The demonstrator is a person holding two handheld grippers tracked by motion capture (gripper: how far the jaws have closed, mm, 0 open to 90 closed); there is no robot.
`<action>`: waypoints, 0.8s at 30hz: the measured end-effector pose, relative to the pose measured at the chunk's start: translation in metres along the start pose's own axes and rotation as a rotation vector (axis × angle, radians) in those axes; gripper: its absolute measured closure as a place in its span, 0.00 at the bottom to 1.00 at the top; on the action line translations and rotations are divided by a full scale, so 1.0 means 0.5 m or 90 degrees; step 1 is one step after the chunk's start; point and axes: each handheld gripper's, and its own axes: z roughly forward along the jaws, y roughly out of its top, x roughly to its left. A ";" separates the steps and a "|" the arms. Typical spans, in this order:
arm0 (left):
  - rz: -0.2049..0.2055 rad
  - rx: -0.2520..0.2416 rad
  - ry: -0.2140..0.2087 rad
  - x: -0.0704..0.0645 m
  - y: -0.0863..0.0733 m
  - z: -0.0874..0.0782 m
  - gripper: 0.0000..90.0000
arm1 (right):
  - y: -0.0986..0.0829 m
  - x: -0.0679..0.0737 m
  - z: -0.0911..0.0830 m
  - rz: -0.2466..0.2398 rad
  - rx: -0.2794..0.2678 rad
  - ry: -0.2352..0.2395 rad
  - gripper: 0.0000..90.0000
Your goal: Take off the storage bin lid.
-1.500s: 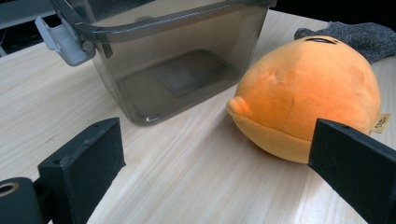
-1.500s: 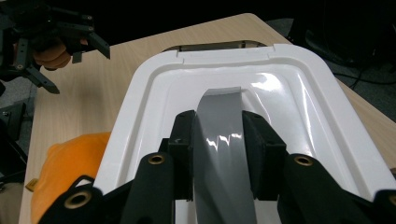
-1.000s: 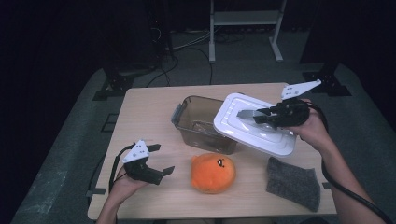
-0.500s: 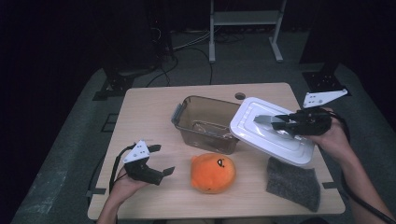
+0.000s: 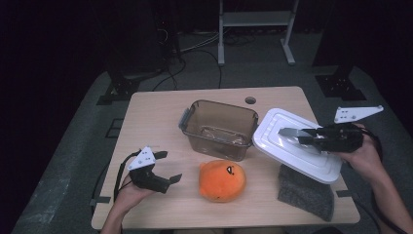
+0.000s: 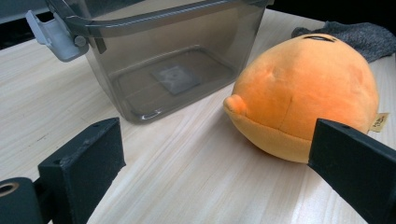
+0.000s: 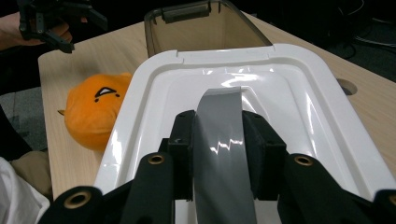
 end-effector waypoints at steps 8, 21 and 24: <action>0.002 0.001 -0.001 -0.001 0.002 0.001 0.03 | -0.043 0.003 -0.026 0.016 0.009 -0.009 0.73; 0.005 0.007 -0.005 -0.004 0.002 0.009 0.03 | -0.107 -0.003 -0.007 0.044 0.023 -0.011 0.73; 0.007 0.008 -0.004 -0.004 0.002 0.009 0.03 | -0.127 -0.007 0.004 0.055 0.028 -0.008 0.73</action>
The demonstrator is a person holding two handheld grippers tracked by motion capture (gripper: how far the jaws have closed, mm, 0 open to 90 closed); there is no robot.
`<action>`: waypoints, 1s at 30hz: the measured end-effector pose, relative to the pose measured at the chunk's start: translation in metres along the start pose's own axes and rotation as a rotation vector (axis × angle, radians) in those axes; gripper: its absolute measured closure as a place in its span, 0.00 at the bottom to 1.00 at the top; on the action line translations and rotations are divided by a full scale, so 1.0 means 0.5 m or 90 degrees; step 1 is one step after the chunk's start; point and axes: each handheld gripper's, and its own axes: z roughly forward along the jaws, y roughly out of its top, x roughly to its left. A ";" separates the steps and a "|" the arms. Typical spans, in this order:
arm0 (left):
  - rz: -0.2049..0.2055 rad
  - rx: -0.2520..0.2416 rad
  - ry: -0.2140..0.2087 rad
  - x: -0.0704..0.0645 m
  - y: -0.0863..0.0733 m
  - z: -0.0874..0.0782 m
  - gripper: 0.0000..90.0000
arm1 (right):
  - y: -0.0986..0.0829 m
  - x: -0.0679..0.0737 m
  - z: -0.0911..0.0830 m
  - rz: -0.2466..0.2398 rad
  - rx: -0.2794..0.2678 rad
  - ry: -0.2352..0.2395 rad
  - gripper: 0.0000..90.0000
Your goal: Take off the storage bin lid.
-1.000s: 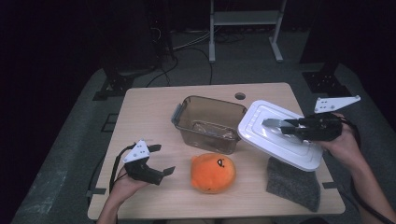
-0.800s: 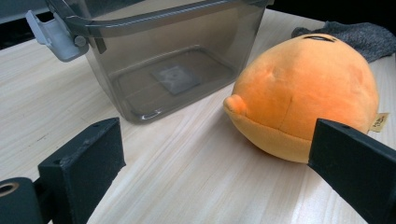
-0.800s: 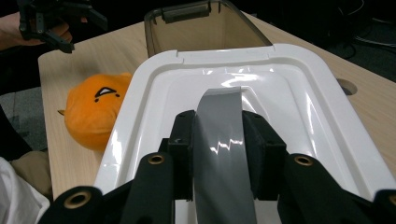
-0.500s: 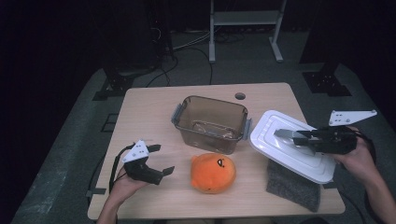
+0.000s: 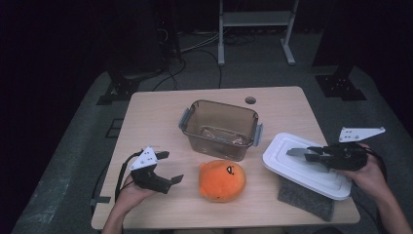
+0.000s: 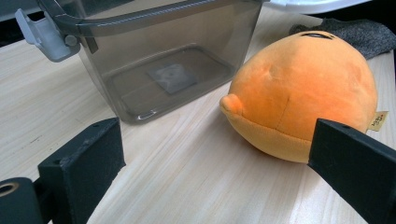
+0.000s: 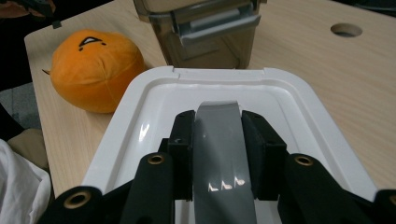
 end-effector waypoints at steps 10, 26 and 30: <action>-0.001 -0.002 0.001 0.000 0.001 0.000 0.03 | -0.045 -0.011 0.029 0.026 0.011 0.006 0.73; 0.002 -0.003 -0.001 0.000 0.001 -0.003 0.03 | -0.080 -0.016 0.068 0.045 0.028 0.008 0.73; 0.002 -0.004 -0.001 0.000 0.001 -0.003 0.03 | -0.087 -0.016 0.069 0.051 0.024 0.009 0.73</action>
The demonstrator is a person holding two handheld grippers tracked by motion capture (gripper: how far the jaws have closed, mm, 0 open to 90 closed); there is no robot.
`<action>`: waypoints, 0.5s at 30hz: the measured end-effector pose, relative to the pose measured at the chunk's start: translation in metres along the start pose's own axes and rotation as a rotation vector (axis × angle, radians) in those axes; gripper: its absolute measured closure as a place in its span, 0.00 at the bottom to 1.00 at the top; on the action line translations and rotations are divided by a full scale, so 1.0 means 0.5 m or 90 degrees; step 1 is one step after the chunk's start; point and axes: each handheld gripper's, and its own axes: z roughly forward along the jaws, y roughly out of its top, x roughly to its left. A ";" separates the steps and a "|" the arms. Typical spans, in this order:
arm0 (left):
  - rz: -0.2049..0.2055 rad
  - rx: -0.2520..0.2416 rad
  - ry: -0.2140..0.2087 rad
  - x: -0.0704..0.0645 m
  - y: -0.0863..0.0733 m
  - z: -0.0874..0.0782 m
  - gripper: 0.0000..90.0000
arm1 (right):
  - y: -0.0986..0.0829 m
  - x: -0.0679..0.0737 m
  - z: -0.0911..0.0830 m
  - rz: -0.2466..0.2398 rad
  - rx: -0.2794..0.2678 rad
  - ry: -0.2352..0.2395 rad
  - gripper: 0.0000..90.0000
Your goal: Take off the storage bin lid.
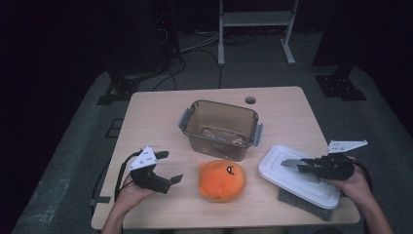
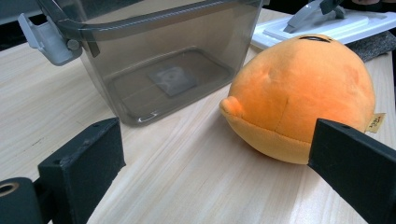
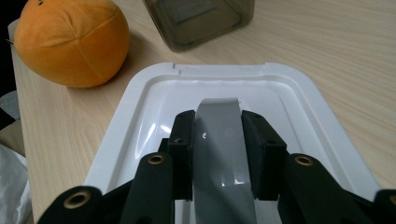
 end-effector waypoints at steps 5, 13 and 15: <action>0.000 0.001 -0.002 -0.001 -0.001 0.002 0.03 | -0.011 0.001 0.002 0.006 0.004 0.002 0.73; 0.000 0.004 -0.001 0.000 -0.002 0.002 0.03 | -0.015 0.004 0.002 0.010 0.007 -0.001 0.72; -0.001 0.002 -0.001 0.000 -0.002 0.001 0.03 | -0.015 0.004 0.002 0.011 0.008 -0.001 0.72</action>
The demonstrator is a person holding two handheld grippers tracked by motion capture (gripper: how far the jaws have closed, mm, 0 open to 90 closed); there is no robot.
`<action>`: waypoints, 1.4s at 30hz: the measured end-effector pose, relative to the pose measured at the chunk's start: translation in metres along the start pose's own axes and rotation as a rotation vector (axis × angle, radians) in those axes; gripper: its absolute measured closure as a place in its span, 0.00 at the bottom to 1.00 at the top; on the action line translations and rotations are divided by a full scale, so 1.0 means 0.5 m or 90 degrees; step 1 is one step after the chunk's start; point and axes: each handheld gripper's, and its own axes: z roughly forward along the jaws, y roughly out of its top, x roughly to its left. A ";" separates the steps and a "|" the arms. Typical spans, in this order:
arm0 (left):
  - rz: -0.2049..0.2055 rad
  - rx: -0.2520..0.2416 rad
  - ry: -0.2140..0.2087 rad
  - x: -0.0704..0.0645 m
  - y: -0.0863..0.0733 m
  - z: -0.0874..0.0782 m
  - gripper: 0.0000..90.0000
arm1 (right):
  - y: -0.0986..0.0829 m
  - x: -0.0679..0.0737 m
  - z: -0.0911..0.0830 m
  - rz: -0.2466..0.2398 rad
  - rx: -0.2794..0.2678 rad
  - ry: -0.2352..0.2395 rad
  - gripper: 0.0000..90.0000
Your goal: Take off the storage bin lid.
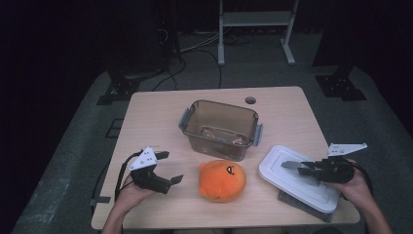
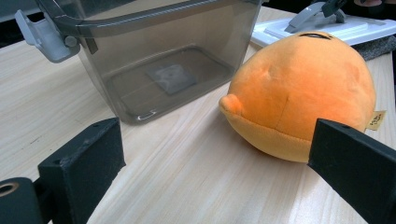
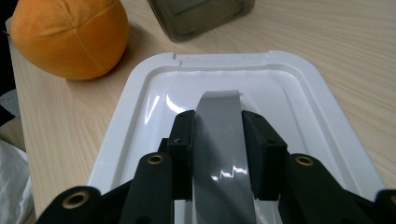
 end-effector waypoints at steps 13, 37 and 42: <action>-0.001 0.000 -0.001 0.000 0.000 -0.001 0.03 | 0.012 0.006 -0.009 -0.001 -0.020 -0.005 0.63; -0.001 -0.003 0.002 0.002 -0.001 -0.004 0.03 | 0.098 0.073 -0.006 -0.063 -0.050 0.032 0.49; -0.001 -0.002 0.002 0.002 -0.001 -0.005 0.03 | 0.120 0.097 0.005 -0.080 -0.054 0.061 0.45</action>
